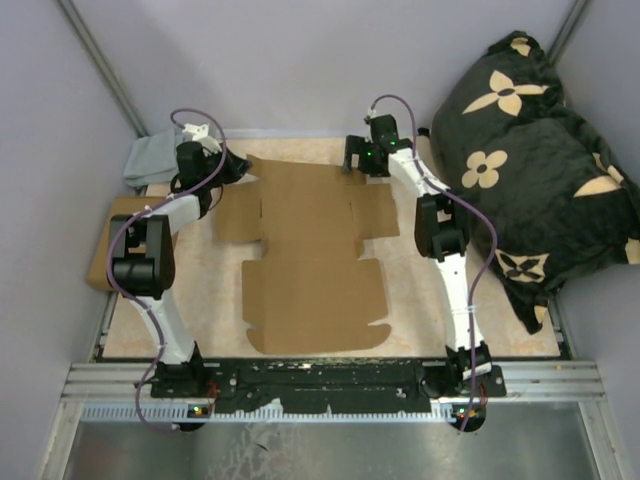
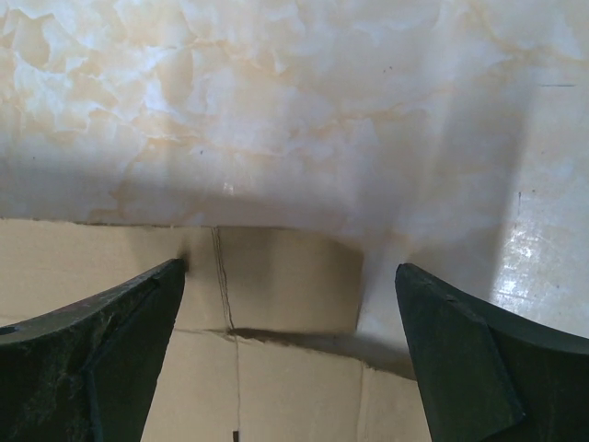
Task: Fold the paper box
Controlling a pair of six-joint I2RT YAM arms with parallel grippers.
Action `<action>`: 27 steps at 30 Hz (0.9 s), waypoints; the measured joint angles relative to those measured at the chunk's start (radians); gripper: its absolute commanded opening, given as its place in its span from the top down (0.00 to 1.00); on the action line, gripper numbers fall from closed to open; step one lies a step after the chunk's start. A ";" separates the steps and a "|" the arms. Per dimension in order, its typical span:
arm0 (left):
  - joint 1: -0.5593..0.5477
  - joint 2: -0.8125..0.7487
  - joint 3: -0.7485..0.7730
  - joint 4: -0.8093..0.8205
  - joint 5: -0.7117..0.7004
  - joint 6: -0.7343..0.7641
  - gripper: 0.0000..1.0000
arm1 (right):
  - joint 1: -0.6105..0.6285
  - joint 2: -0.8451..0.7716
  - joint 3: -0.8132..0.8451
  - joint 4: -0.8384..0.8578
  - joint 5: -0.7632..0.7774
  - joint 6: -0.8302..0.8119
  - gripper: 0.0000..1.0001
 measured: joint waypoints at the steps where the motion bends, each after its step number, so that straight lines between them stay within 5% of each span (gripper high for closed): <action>1: 0.000 0.000 0.000 0.010 0.001 -0.001 1.00 | 0.000 -0.006 -0.013 0.006 -0.003 -0.001 0.01; 20: 0.000 0.000 -0.016 0.052 0.004 -0.007 1.00 | 0.000 -0.111 -0.188 0.107 -0.105 0.002 0.11; 27: 0.000 0.003 -0.011 0.031 0.000 -0.007 1.00 | 0.000 -0.161 -0.233 0.124 -0.097 -0.001 0.25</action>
